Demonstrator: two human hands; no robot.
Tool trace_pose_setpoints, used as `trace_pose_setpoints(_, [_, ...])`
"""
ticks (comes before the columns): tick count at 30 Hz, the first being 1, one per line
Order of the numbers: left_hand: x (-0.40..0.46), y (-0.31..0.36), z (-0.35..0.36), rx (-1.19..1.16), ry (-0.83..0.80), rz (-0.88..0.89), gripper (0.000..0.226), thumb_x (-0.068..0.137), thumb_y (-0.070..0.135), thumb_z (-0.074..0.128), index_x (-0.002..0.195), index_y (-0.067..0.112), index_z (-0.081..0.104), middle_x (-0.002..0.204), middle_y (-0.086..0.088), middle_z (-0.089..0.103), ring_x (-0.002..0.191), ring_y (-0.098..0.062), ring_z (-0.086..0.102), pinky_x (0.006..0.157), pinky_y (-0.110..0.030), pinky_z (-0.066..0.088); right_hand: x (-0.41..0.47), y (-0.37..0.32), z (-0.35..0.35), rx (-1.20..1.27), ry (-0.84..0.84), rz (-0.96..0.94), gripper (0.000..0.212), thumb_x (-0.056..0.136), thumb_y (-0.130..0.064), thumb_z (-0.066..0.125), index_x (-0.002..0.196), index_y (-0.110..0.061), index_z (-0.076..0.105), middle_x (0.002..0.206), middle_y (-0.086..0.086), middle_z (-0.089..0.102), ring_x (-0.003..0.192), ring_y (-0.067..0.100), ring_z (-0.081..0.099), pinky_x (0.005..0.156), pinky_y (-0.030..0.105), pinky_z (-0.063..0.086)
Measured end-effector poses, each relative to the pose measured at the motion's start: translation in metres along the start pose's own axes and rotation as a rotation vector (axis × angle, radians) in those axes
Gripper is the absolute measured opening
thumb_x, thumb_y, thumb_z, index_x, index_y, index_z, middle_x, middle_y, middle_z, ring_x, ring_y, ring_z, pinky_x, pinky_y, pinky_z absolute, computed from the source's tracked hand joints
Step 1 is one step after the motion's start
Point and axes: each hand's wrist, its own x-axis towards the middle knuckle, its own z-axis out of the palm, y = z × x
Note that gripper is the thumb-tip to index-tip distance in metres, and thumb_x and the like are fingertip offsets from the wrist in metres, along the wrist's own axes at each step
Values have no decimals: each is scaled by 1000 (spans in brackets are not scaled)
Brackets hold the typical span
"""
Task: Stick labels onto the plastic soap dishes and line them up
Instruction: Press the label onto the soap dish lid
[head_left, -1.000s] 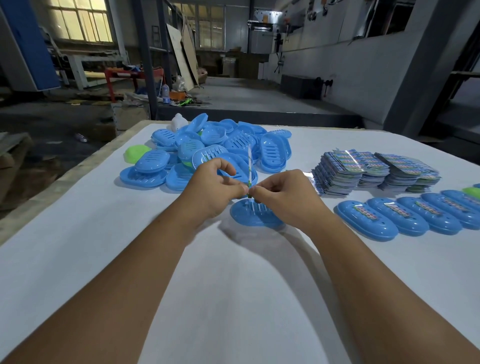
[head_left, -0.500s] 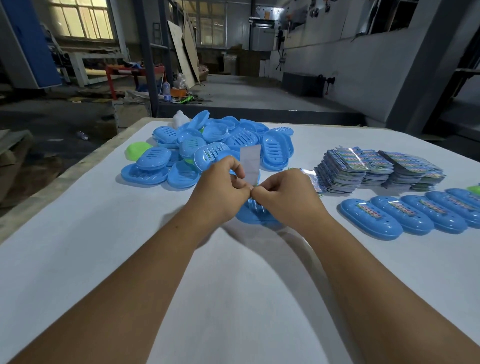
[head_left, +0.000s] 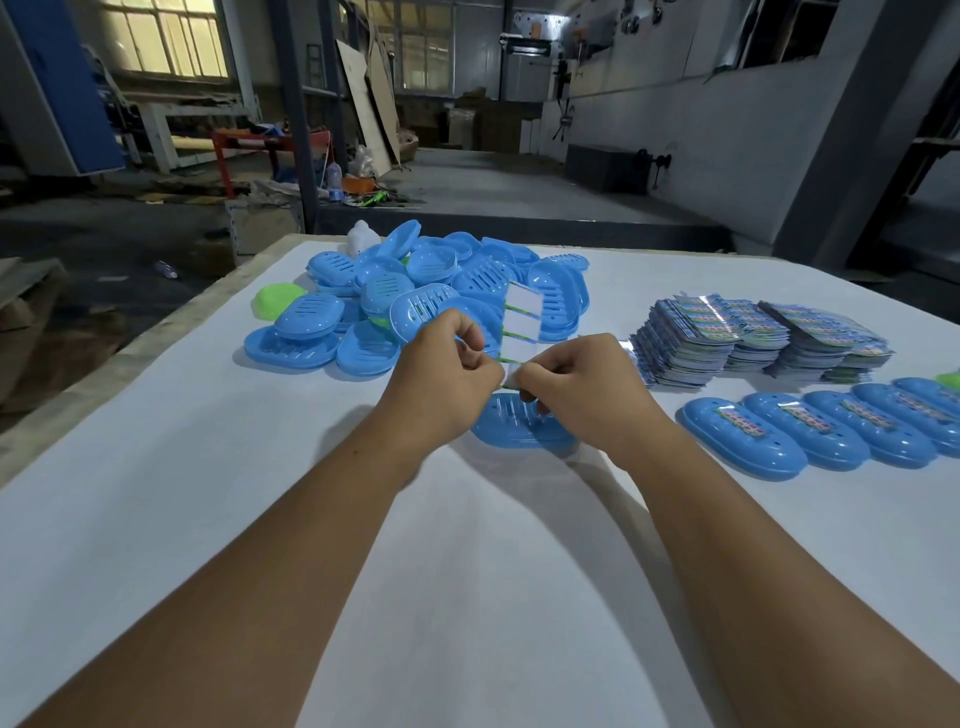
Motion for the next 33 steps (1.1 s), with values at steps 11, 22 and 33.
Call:
trace_pose_setpoints(11, [14, -1, -17, 158, 87, -260, 20, 86, 8, 44, 75, 23, 52, 74, 7, 54, 73, -19, 51, 57, -30, 36, 3, 3, -15, 28, -21, 130, 25, 77, -25, 64, 57, -15, 73, 54, 3, 66, 43, 9, 47, 41, 19, 36])
trace_pose_setpoints(22, [3, 0, -53, 889, -90, -289, 19, 82, 29, 59, 99, 20, 59, 98, -2, 64, 93, -26, 60, 77, -35, 50, 4, 4, -15, 2, -13, 169, 27, 78, -25, 63, 55, -17, 73, 51, 3, 64, 38, 6, 45, 43, 20, 39])
trace_pose_setpoints(33, [-3, 0, -58, 1061, -197, -310, 20, 71, 37, 63, 87, 25, 65, 84, 5, 68, 83, -18, 62, 63, -29, 45, 4, 3, -13, 7, 3, 130, 24, 78, -26, 63, 59, -15, 74, 52, 7, 64, 41, 9, 46, 47, 23, 41])
